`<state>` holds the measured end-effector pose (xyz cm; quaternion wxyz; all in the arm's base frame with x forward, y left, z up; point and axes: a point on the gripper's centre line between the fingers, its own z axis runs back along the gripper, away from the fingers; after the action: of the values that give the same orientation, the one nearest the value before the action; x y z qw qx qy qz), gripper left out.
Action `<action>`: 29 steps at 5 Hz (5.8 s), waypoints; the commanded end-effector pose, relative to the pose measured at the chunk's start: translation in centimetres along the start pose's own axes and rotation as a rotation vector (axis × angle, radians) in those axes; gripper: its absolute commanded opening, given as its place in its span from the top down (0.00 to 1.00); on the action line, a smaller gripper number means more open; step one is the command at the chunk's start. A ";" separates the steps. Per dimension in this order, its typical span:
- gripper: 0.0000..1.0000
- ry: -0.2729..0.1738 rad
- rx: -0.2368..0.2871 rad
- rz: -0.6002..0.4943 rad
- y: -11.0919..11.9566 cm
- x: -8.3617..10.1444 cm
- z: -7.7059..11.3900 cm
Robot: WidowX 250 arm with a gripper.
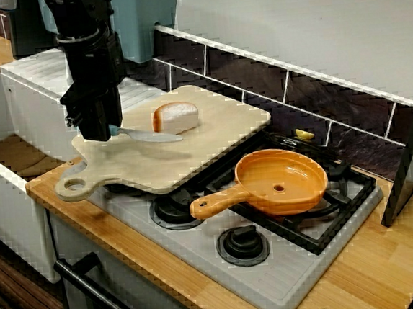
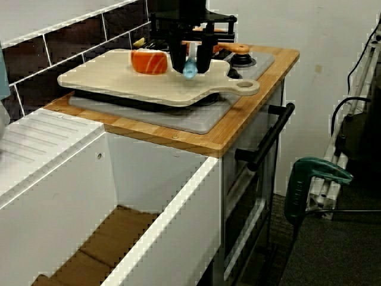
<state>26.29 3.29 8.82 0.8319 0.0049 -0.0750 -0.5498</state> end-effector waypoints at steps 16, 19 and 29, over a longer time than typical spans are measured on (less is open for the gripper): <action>1.00 0.152 0.553 0.469 2.3 0.0 0.7; 1.00 0.162 0.552 0.484 2.6 0.2 0.4; 1.00 0.042 0.348 0.316 1.0 2.3 2.2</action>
<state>27.84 1.78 10.01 0.9021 0.1375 -0.1304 -0.3877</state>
